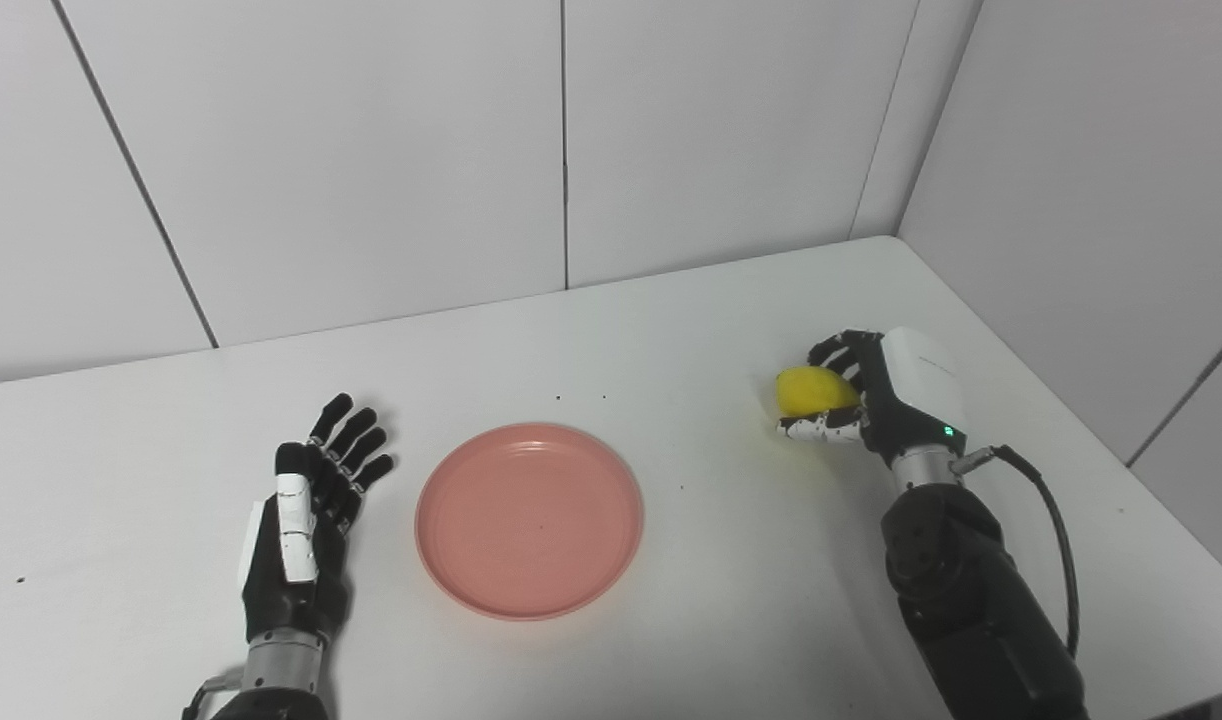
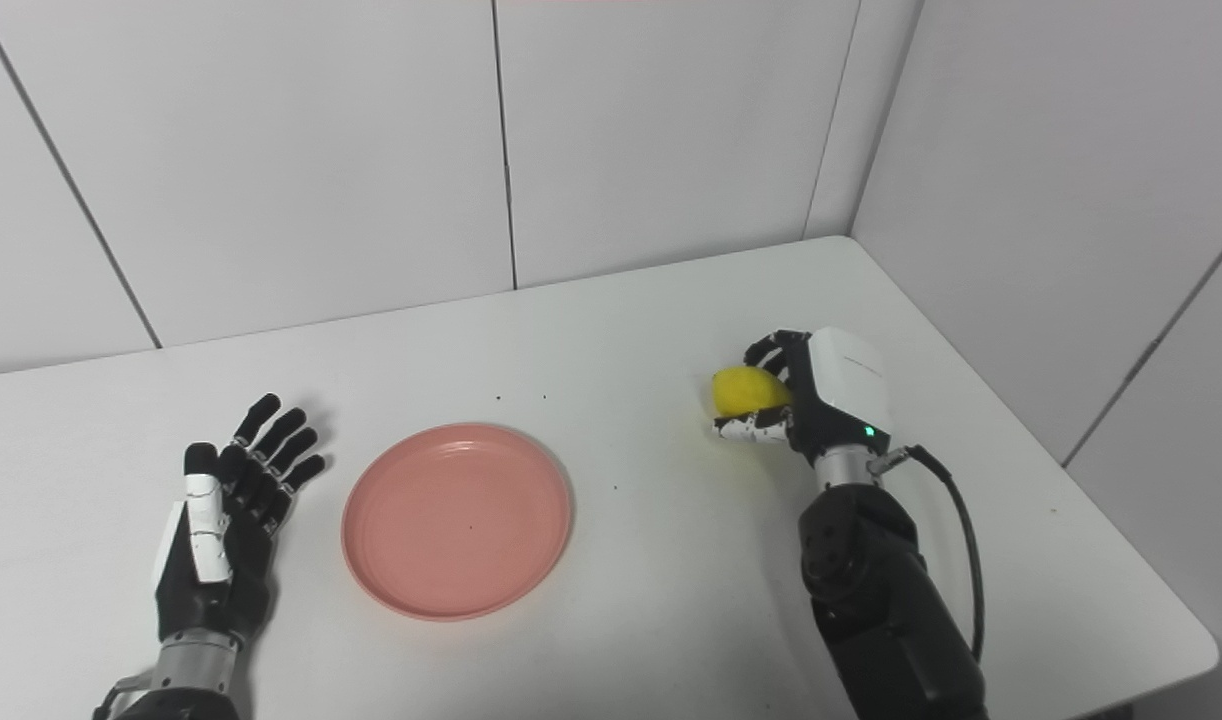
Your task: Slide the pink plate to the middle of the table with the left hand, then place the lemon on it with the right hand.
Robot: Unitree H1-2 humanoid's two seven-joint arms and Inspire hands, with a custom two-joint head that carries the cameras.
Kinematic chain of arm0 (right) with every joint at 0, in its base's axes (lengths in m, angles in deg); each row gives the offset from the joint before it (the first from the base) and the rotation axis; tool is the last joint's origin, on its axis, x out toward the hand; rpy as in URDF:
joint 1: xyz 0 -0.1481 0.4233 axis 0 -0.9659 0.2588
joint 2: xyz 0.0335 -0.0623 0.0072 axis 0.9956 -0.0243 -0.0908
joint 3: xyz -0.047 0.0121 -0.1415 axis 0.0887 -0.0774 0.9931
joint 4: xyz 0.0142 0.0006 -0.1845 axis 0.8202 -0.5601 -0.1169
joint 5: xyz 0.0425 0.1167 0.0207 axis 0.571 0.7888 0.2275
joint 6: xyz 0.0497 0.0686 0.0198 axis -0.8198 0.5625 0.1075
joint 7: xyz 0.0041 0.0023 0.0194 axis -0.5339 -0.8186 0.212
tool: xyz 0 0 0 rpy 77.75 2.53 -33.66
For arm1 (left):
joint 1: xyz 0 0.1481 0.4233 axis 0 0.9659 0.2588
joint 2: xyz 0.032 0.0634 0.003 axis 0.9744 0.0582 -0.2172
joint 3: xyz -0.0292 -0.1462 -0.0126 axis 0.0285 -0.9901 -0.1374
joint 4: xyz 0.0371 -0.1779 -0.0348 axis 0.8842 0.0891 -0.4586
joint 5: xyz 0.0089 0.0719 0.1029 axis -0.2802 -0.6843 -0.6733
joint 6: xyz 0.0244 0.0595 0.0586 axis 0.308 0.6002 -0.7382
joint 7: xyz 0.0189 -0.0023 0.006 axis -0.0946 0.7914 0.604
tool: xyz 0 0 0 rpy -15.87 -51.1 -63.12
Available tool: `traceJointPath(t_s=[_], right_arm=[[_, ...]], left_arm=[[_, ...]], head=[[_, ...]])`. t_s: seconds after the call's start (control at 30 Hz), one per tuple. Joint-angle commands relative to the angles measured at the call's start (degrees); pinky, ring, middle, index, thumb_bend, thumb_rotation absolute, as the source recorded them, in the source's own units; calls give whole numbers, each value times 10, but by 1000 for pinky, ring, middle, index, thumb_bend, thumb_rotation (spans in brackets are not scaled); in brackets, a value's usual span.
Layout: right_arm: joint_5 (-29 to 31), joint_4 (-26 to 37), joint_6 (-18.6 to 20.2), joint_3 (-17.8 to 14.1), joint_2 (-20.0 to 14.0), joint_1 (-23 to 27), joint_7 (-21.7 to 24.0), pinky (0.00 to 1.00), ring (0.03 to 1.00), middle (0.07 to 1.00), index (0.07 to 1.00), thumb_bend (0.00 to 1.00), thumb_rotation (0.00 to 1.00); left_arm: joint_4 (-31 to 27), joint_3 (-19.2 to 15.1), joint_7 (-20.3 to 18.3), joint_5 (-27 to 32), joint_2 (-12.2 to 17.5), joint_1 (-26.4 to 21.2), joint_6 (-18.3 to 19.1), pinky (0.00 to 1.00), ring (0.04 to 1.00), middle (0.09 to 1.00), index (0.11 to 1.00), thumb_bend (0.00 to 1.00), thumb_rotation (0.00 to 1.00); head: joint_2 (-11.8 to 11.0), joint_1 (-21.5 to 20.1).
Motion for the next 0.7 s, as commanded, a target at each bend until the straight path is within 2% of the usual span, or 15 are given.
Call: traceJointPath(t_s=[0.0, 0.17, 0.27, 0.3, 0.33, 0.37, 0.47, 0.57, 0.67], right_arm=[[2, 43, -12, -8, 0, 11, -17, 357, 395, 468, 538, 515, 0], [9, 94, -29, 0, 17, 8, -22, 339, 385, 470, 548, 512, 0], [19, 125, -43, 8, 28, 7, -17, 328, 385, 475, 541, 513, 0], [26, 132, -52, 11, 31, 7, -17, 328, 385, 474, 541, 513, 0], [30, 139, -57, 13, 34, 6, -15, 333, 386, 475, 540, 513, 0], [32, 143, -60, 14, 35, 6, -13, 333, 386, 477, 539, 513, 0], [26, 172, -62, 35, 45, 6, 0, 337, 390, 482, 539, 513, 0], [36, 184, -83, 55, 48, 5, 6, 341, 395, 479, 539, 513, 0], [43, 189, -88, 73, 60, 4, 18, 319, 383, 477, 544, 511, 0]], left_arm=[[-8, 8, 4, -7, -8, 13, 2, 835, 873, 879, 875, 804, 1000], [-27, 16, 16, -19, -18, 18, 19, 852, 885, 888, 887, 795, 1000], [-33, 23, 22, -25, -25, 18, 24, 873, 896, 898, 896, 792, 1000], [-34, 25, 24, -27, -26, 18, 25, 877, 899, 901, 897, 790, 1000], [-37, 28, 27, -30, -29, 18, 27, 884, 902, 902, 899, 788, 1000], [-38, 29, 28, -32, -31, 18, 29, 891, 904, 904, 899, 780, 1000], [-38, 35, 33, -38, -40, 16, 34, 914, 916, 914, 911, 776, 1000], [-32, 38, 39, -46, -46, 13, 30, 936, 925, 923, 923, 773, 1000], [-35, 40, 47, -54, -51, 13, 29, 934, 927, 925, 928, 775, 1000]], head=[[3, 14], [11, 47], [18, 89], [18, 89], [22, 111], [22, 111], [26, 152], [29, 166], [31, 180]])
